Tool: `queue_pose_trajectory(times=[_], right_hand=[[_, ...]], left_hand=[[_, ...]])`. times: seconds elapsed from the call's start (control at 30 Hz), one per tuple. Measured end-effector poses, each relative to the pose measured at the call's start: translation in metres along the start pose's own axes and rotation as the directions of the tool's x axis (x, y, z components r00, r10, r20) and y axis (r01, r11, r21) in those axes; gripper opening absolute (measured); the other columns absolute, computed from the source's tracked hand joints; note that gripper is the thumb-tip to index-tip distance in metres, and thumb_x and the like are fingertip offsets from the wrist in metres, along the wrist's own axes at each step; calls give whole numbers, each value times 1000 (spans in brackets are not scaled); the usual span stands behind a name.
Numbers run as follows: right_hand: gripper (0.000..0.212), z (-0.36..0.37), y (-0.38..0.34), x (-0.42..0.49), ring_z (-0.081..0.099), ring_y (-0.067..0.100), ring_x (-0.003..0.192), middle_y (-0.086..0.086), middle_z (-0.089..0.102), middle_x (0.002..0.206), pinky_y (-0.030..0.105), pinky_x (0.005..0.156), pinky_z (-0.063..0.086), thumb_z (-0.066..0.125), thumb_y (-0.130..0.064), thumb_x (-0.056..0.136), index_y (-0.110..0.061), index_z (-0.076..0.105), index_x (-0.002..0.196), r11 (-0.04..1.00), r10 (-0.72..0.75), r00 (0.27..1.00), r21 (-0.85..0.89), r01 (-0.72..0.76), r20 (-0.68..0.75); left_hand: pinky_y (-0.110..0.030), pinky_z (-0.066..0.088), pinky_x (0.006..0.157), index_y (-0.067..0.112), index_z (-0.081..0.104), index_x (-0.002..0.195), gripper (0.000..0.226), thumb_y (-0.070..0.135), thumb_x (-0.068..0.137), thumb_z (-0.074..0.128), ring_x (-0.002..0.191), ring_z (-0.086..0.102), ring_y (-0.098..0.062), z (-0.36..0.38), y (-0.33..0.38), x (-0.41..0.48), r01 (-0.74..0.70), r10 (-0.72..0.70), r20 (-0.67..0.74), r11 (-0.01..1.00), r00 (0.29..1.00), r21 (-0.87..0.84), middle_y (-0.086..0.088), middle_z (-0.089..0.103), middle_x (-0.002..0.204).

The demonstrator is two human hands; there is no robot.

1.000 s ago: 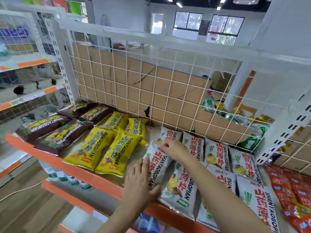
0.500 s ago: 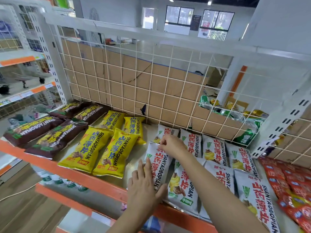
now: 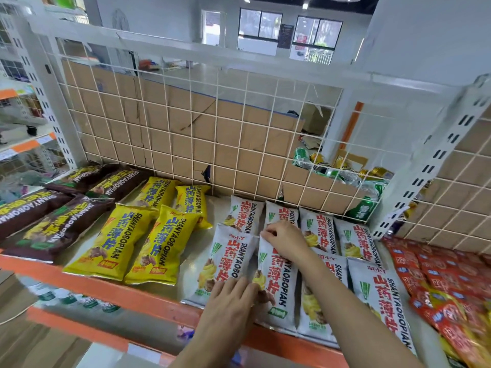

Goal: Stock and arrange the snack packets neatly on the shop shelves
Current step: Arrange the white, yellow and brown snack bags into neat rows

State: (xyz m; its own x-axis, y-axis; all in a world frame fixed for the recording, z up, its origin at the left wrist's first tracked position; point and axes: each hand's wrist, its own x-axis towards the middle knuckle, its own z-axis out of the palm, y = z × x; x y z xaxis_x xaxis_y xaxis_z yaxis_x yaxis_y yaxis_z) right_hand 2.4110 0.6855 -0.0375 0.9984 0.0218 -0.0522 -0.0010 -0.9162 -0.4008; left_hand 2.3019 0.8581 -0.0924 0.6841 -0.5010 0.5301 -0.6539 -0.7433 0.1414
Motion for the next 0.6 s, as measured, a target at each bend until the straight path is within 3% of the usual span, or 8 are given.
queue_pose_trajectory(times=[0.07,0.13,0.23,0.3,0.4,0.5,0.6], right_hand=[[36,0,1,2,44,10,60,-8,44,61,28,63,34,49,-37,94,-26,48,59,1000,8,1000,-6,-7,21],[41,0,2,3,40,6,55,-9,40,57,28,56,31,50,-35,93,-29,40,54,1000,4,1000,8,-4,14],[41,0,1,1,41,4,55,-9,42,57,25,53,29,51,-32,93,-30,41,53,1000,-9,1000,27,9,-2],[40,1,1,1,42,5,55,-9,44,57,24,51,28,52,-31,92,-29,43,53,999,-8,1000,36,8,-4],[38,1,2,1,45,5,58,-9,47,61,23,51,29,52,-32,92,-29,45,54,999,-7,1000,45,7,-4],[37,2,2,1,49,10,62,-7,50,63,25,55,32,52,-31,91,-27,46,55,998,3,1000,70,-3,2],[38,4,2,0,49,12,64,-9,48,62,27,62,34,52,-30,91,-28,44,55,997,8,1000,83,-7,-9]], left_hand=[[-28,30,68,25,56,78,17,40,75,48,73,47,-15,-7,-6,-2,-68,65,33,995,997,72,8,59,76],[-26,29,66,25,58,67,20,40,74,47,68,49,-13,-14,-9,-4,-106,101,52,989,993,99,11,57,68],[-25,27,65,26,54,61,14,33,70,46,66,44,-11,-17,-15,-2,-168,159,87,980,983,108,13,54,60],[-24,26,65,26,52,59,14,33,70,59,65,45,-9,-15,-20,-2,-204,189,132,973,973,112,13,53,58],[-24,26,65,27,51,58,31,36,57,81,62,49,-8,-18,-22,1,-223,190,264,969,946,102,13,52,56],[-24,25,63,27,50,60,44,35,41,88,58,47,-7,-22,-16,7,-230,178,378,968,908,97,13,53,53],[-24,25,62,27,47,58,53,27,27,90,54,47,-6,-23,-9,9,-201,144,391,974,909,108,14,52,51]])
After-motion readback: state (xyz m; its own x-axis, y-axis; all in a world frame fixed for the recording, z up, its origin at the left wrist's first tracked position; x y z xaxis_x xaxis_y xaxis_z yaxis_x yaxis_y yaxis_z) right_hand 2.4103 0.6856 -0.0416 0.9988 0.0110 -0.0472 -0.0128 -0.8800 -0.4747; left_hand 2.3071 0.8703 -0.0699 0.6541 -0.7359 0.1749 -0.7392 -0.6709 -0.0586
